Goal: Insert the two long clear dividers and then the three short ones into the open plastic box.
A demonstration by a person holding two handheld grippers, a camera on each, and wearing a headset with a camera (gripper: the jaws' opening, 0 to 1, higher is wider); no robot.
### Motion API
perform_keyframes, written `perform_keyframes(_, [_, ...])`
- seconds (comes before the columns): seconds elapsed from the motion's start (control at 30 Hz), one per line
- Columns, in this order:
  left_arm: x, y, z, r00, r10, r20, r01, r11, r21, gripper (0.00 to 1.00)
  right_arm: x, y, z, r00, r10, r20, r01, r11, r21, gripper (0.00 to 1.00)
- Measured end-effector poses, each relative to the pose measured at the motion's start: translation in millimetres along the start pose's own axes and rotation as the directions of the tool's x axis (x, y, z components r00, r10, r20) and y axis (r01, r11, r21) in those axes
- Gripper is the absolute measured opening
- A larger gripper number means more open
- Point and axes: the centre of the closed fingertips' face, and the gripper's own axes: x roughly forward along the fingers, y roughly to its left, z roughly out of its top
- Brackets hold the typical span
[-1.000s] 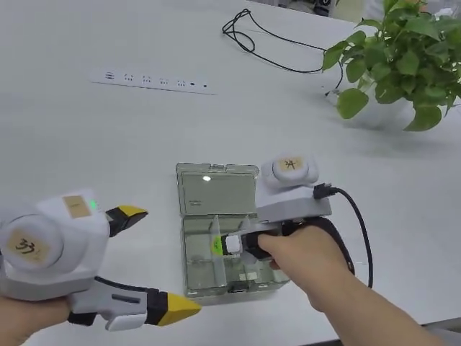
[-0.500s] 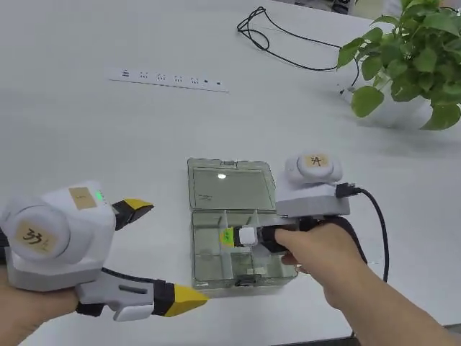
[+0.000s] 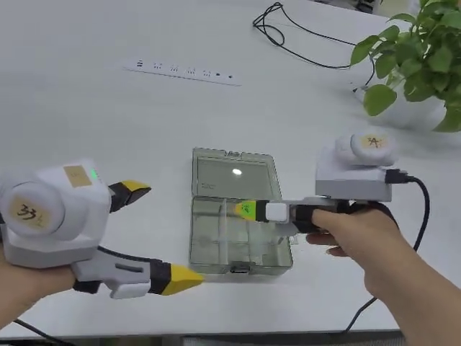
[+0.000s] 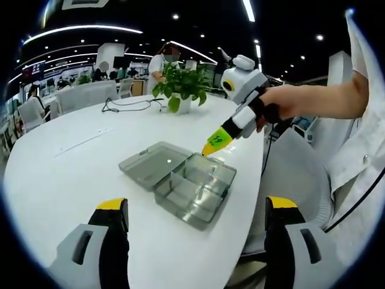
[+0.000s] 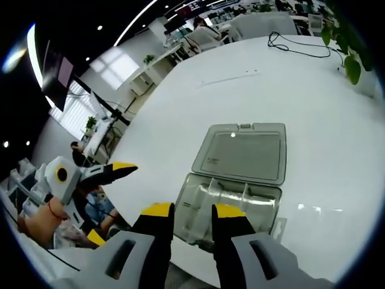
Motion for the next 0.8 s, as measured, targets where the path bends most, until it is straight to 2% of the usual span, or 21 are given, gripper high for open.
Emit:
perform_keyframes(0.17, [-1.7,-4.0,3.5,0.9994,0.032,0.009,-0.032,0.999,-0.011,0.96,-20.8,2.0,4.1,0.9997,0.024,0.000,-0.024,0.996,-0.088,0.32])
perform_keyframes(0.27, [-3.1,-6.9,5.1,0.9986,0.051,0.015,-0.051,0.999,-0.019,0.96,-32.2,-7.9,3.2,0.9998,0.015,-0.010,-0.016,0.984,-0.179,0.39])
perform_keyframes(0.4, [-7.1,-10.8,5.5,0.9970,0.076,0.017,-0.076,0.997,-0.025,0.96,-48.2,-11.1,2.0,0.9987,0.043,-0.029,-0.048,0.973,-0.224,0.43])
perform_keyframes(0.43, [-8.5,-11.4,5.0,0.9963,0.085,0.016,-0.084,0.996,-0.026,0.96,-48.8,-22.1,-1.4,0.9980,0.044,-0.044,-0.054,0.966,-0.252,0.45])
perform_keyframes(0.5, [-11.3,-12.0,4.9,0.9950,0.099,0.017,-0.098,0.995,-0.028,0.96,-53.3,-25.0,-1.1,0.9973,0.051,-0.052,-0.067,0.934,-0.350,0.46])
perform_keyframes(0.57, [-13.9,-12.7,5.2,0.9937,0.110,0.020,-0.109,0.993,-0.033,0.96,-56.3,-34.7,-6.0,0.9953,0.037,-0.089,-0.070,0.916,-0.394,0.48])
perform_keyframes(0.6, [-14.4,-12.8,5.2,0.9935,0.112,0.021,-0.111,0.993,-0.034,0.96,-56.8,-36.3,-5.1,0.9955,0.043,-0.084,-0.075,0.902,-0.425,0.51])
perform_keyframes(0.67, [-16.3,-13.2,5.0,0.9925,0.119,0.025,-0.118,0.992,-0.039,0.96,-59.1,-38.6,-9.5,0.9931,0.038,-0.111,-0.088,0.870,-0.485,0.56])
perform_keyframes(0.7, [-16.8,-13.3,4.8,0.9923,0.121,0.026,-0.120,0.992,-0.045,0.96,-60.7,-39.4,-11.6,0.9915,0.032,-0.126,-0.094,0.845,-0.527,0.57])
perform_keyframes(0.8, [-18.9,-14.5,4.9,0.9924,0.120,0.025,-0.119,0.992,-0.037,0.96,-63.5,-42.3,-16.4,0.9860,0.027,-0.165,-0.118,0.811,-0.573,0.61])
